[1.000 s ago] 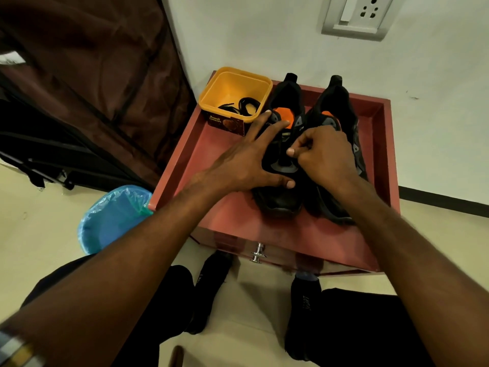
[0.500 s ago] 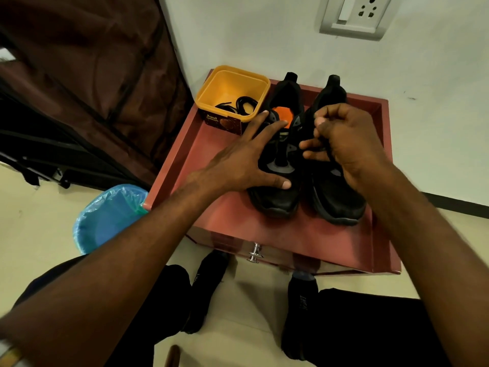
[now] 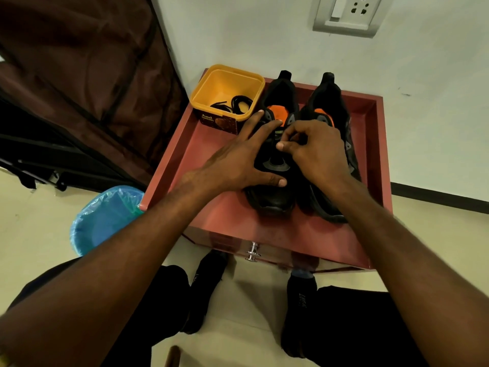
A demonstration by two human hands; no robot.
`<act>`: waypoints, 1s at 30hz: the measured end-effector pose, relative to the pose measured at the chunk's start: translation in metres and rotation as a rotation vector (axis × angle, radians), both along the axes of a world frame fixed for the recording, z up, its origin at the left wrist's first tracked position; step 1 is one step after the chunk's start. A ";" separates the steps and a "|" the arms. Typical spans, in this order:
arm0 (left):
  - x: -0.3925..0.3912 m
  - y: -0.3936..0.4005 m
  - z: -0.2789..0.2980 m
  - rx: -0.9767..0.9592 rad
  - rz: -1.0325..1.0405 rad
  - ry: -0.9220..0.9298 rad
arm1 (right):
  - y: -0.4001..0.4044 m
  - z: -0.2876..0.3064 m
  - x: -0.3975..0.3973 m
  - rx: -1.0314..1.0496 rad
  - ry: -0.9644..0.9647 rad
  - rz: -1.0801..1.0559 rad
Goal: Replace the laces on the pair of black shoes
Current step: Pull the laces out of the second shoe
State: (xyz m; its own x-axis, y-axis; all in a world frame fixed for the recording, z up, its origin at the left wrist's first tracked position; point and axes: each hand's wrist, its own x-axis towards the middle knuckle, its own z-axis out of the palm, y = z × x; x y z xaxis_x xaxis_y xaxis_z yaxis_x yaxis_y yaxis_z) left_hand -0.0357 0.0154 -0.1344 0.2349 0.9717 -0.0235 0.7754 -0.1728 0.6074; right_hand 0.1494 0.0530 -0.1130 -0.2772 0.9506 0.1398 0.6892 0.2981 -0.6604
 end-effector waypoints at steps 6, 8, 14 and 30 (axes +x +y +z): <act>0.000 0.000 -0.001 0.007 0.005 0.002 | 0.001 0.003 -0.001 -0.052 0.066 -0.037; 0.000 0.000 -0.002 0.007 0.006 0.005 | 0.002 0.002 0.000 -0.062 0.005 -0.032; 0.000 0.000 -0.003 0.014 0.012 0.000 | 0.003 0.005 -0.004 -0.025 -0.069 -0.022; -0.003 -0.003 -0.003 0.005 0.034 -0.015 | -0.002 0.012 -0.002 -0.150 0.165 -0.044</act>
